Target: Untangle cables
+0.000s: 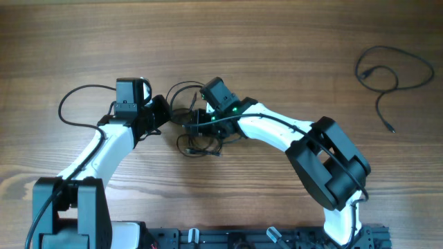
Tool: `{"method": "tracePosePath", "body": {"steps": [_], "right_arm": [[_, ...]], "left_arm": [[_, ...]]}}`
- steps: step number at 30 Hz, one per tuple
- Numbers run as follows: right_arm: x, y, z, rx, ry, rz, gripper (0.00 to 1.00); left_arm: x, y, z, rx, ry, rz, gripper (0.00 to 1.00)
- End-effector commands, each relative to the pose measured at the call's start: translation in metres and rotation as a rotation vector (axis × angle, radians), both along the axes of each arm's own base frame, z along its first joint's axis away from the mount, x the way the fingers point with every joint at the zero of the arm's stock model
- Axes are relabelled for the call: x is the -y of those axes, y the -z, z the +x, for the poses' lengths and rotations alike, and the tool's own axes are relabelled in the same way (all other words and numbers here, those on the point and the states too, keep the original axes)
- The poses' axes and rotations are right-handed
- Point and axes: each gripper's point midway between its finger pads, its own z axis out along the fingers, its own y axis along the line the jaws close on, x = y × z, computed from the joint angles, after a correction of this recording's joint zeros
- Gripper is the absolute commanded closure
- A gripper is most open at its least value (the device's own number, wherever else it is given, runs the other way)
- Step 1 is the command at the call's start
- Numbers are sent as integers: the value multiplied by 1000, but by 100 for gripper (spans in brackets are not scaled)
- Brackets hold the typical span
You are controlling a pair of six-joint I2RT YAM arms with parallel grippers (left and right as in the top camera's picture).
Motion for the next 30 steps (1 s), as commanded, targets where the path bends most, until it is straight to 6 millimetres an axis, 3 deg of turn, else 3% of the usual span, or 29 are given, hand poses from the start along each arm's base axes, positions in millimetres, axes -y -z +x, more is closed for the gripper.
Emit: {"method": "tracePosePath", "body": {"steps": [1,10,20,22,24,25,30], "right_arm": [[6,19,15,71,34,-57,48],[10,20,24,122,62,-91,65],[-11,28,9,143,15,-90,65],[-13,33,5,139,5,-95,72],[-13,35,4,138,2,-97,92],[-13,35,5,138,4,-97,96],[-6,21,12,128,19,-75,96]], "left_arm": [[2,0,-2,9,22,4,94],[2,-1,-1,12,22,4,94],[2,-1,-1,12,22,4,94],[2,-1,-1,12,22,4,94],[2,-1,-1,12,22,4,94],[2,-1,-1,12,21,5,94],[-9,-1,1,15,-10,5,96]]}}
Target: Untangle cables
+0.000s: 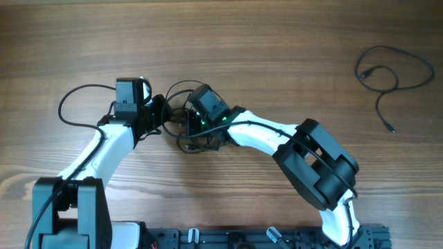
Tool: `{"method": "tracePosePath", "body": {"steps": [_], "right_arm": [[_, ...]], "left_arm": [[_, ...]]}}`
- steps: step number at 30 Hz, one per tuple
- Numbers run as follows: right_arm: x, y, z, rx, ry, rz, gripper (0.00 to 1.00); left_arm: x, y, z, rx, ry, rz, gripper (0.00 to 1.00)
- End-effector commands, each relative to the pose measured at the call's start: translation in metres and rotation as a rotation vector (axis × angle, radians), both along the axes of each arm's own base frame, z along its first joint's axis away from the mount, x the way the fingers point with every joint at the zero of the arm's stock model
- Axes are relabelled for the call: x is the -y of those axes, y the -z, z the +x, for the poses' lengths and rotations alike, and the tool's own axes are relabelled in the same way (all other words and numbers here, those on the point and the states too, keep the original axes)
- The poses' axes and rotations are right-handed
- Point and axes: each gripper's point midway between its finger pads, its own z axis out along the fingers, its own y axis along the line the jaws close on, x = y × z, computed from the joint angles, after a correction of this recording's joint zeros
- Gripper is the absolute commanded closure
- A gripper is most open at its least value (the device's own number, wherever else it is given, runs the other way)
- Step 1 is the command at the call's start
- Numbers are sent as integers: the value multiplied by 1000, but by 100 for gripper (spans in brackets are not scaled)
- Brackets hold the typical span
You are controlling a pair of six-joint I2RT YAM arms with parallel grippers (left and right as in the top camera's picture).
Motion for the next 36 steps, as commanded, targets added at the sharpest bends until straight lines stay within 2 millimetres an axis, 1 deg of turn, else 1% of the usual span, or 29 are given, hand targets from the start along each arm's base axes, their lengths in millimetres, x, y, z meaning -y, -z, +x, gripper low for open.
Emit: {"method": "tracePosePath", "body": {"steps": [1,4,6,8,9,10,11,13,14,16,18,19,20,22,23,24,27,30,32,33,36], "right_arm": [[15,5,2,-29,19,-26,96],[26,-19,6,12,-7,-39,96],[37,-35,9,45,-8,-68,96],[54,-51,14,84,17,-116,96],[65,-60,17,109,34,-148,96],[81,-73,21,141,62,-189,96],[90,-81,23,162,76,-214,96],[132,-111,31,229,155,-313,96],[150,-122,33,251,199,-352,96],[187,-143,36,286,285,-428,96],[235,-164,36,314,392,-519,96],[249,-170,36,317,424,-543,96],[268,-176,34,317,466,-574,96],[305,-186,31,308,546,-635,96],[327,-190,29,298,581,-675,96],[344,-191,27,286,607,-703,96],[393,-191,23,231,710,-755,96],[431,-188,19,169,816,-746,96],[440,-182,19,122,844,-657,96],[437,-178,21,94,840,-576,96],[409,-173,31,60,697,-331,96]], "left_arm": [[-12,0,0,7,-18,5,96],[-33,1,1,-2,-77,1,96],[-46,1,-1,-13,-112,-15,96],[-56,2,-3,-26,-139,-37,96],[-61,2,-5,-33,-153,-50,96],[-66,2,-6,-39,-168,-64,96],[-72,3,-8,-45,-184,-74,96],[-87,4,-13,-63,-230,-91,96],[-92,5,-15,-69,-247,-98,96],[-103,5,-18,-75,-280,-110,96],[-115,6,-22,-86,-318,-120,96],[-120,7,-24,-90,-334,-125,96],[-124,7,-26,-95,-346,-126,96],[-132,9,-30,-107,-376,-132,96],[-136,9,-32,-113,-395,-137,96],[-139,10,-34,-117,-406,-139,96],[-145,11,-37,-130,-441,-149,96],[-149,11,-40,-136,-456,-154,96],[-148,11,-40,-136,-456,-155,96],[-147,11,-39,-136,-456,-159,96],[-144,10,-38,-135,-447,-167,96]]}}
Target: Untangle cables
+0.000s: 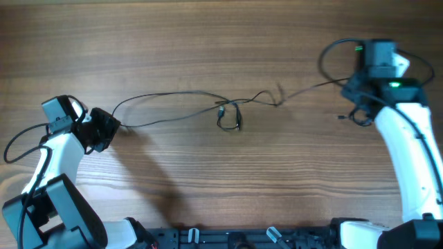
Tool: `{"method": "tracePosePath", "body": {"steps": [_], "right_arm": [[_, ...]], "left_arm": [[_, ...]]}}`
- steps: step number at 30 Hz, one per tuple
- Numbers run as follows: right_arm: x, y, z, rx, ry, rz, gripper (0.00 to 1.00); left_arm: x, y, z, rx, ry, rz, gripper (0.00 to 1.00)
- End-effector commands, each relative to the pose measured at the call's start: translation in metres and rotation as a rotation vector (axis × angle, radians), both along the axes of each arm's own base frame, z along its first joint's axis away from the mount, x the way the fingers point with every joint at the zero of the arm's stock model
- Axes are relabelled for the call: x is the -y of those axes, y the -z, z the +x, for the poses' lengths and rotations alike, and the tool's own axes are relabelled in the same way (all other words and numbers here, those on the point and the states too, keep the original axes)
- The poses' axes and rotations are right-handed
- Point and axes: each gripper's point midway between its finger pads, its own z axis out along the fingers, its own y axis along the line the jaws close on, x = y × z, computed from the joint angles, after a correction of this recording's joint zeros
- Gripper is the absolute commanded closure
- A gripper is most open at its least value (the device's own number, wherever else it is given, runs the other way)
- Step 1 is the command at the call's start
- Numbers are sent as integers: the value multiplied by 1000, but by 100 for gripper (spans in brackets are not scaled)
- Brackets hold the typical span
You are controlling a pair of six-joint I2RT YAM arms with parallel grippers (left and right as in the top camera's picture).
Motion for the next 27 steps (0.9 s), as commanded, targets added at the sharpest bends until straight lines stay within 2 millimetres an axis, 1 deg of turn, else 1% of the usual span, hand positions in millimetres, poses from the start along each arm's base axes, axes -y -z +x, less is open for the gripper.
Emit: {"method": "tracePosePath", "body": {"steps": [1,6,10,14,18,22,25,27], "right_arm": [[-46,1,12,49,-226,317,96],[-72,-5,16,78,-315,426,96],[-88,-5,15,72,-358,448,96],[-109,-6,14,65,-419,456,96],[-134,-8,14,65,-490,456,96],[-161,-7,17,71,-567,457,96],[-185,0,17,55,-624,462,96],[-207,10,18,32,-679,471,96]], "left_arm": [[3,-1,-1,7,2,-19,96],[6,-3,0,15,10,-34,96],[8,-3,0,18,14,-41,96],[17,-5,4,30,43,-50,96],[31,-7,10,44,90,-46,95],[50,-9,17,68,153,-37,94],[67,-12,23,87,209,-30,92],[82,-13,26,101,253,-24,90]]}}
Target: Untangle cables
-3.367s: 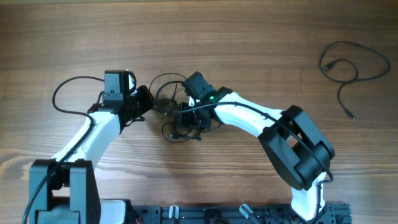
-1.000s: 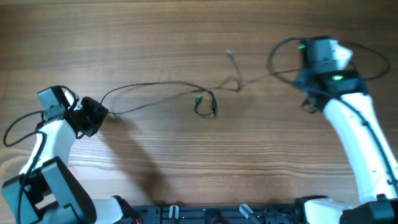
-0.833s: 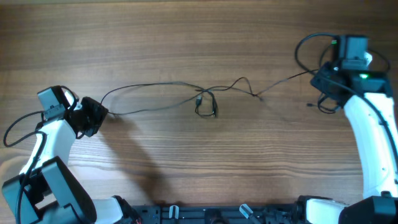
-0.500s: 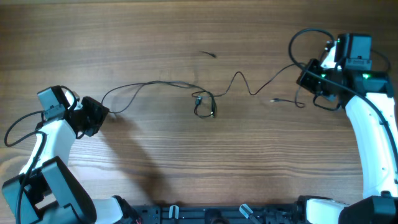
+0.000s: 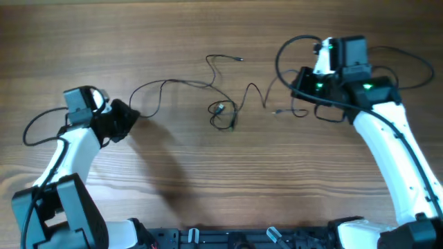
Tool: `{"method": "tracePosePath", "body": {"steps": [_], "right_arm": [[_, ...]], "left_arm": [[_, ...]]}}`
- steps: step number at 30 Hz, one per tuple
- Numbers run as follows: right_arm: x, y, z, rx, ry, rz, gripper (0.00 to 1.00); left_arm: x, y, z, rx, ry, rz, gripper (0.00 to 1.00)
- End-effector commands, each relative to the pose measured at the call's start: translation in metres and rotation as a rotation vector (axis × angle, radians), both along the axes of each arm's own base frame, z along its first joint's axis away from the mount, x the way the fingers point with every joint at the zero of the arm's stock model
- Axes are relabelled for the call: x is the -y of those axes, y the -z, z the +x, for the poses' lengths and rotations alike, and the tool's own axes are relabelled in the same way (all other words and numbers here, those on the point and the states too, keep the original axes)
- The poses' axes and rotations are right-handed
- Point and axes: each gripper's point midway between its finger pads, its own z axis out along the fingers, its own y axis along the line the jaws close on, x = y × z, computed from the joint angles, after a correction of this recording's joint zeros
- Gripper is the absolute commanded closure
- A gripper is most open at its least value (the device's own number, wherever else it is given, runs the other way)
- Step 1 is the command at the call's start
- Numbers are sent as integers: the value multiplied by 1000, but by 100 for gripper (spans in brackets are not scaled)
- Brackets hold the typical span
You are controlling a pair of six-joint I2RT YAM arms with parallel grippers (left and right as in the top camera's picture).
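Note:
A thin black cable (image 5: 181, 83) lies slack across the middle of the wooden table. It runs from my left gripper (image 5: 129, 115) over a small tangled loop (image 5: 223, 115), then zigzags to my right gripper (image 5: 296, 81). A loose strand with a plug end (image 5: 238, 60) curls above the loop. Another plug end (image 5: 277, 111) dangles just below the right gripper. Both grippers look shut on the cable, one at each side; the jaws themselves are hard to make out from above.
A second black cable (image 5: 423, 66) lies at the far right, partly hidden behind the right arm. The arms' own wiring loops beside each wrist. The table's front rail (image 5: 228, 238) runs along the bottom.
Both grippers have moved inward, the right one far to the left. The cable, nearly taut before, now sags in bends, and a free strand shows above the central loop.
Both grippers were close together at a dense cable tangle in the table's middle. They were still working in it a second later. Then they stood far apart with the cable stretched between them and one small loop left. Now they are closer and the cable is slack.

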Motion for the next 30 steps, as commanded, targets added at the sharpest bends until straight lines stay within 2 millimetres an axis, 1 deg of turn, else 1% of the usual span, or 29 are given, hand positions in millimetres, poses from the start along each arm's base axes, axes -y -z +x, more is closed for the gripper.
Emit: {"method": "tracePosePath", "body": {"steps": [1,3,6,7,8,10,12,15,18,23,26,28,29,30], "right_arm": [[-34,20,-1,-33,-104,8,96],[-54,27,-3,-45,-159,33,96],[-92,40,-7,-66,-265,90,96],[-100,44,-8,-70,-286,99,96],[-113,49,-9,-73,-317,113,96],[-127,57,-11,-76,-352,126,96],[-144,70,-11,-79,-387,129,96],[-162,88,-11,-85,-419,129,96],[-176,105,-9,-100,-417,141,96],[-188,132,-3,-121,-393,152,96],[-189,152,2,-157,-341,157,96],[-186,166,3,-188,-299,143,95],[-183,176,3,-208,-277,130,94],[-182,180,2,-216,-275,123,90]], "left_arm": [[25,-3,3,25,72,-3,90],[34,-5,6,37,99,0,89],[48,-7,9,57,140,4,89],[51,-7,9,60,151,4,88],[54,-8,9,63,160,5,88],[59,-8,10,67,174,5,88],[62,-8,10,69,182,13,88],[61,-6,10,64,177,37,88],[61,-6,10,64,178,37,87],[61,-6,10,64,177,37,86],[61,-6,10,64,177,37,86],[61,-6,10,64,178,37,85],[61,-6,10,64,177,37,85],[61,-6,10,64,178,37,85]]}}
